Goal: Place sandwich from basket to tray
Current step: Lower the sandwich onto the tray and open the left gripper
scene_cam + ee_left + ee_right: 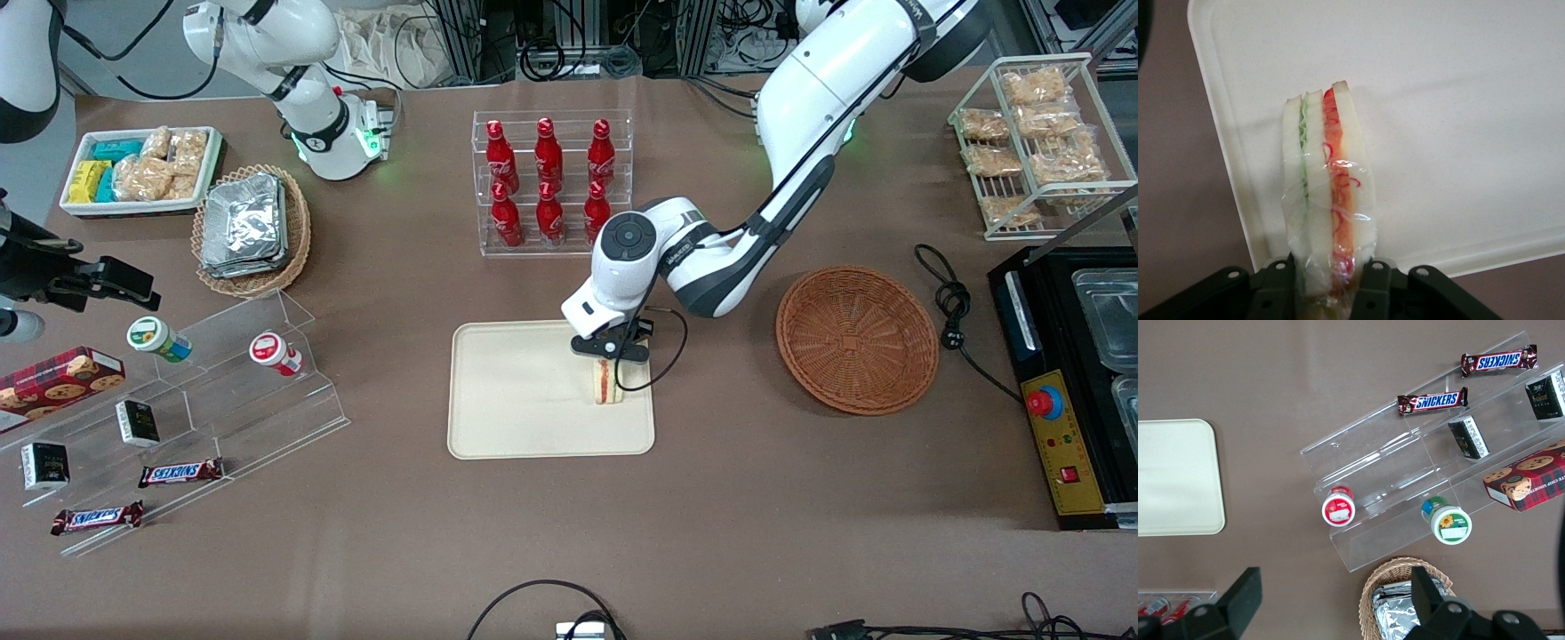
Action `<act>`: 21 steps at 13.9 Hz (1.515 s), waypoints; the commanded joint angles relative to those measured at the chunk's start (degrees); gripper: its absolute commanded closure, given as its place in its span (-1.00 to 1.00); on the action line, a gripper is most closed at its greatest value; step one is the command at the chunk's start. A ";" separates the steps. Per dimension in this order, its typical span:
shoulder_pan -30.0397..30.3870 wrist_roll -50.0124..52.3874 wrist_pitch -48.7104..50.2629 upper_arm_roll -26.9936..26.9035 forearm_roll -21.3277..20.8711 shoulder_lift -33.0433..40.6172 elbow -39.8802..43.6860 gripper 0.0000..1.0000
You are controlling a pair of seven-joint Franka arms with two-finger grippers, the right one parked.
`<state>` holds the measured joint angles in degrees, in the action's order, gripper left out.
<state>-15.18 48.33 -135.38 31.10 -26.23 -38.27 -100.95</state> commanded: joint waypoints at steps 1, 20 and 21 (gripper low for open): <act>-0.81 1.50 -0.06 -0.26 -1.72 -1.19 1.54 0.24; 1.99 2.74 0.64 -0.34 -1.28 1.26 2.16 -1.00; 2.78 2.74 0.64 -0.34 -1.02 1.96 2.25 -1.00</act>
<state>-13.85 49.90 -135.47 30.66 -26.70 -38.36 -98.93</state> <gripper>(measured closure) 0.000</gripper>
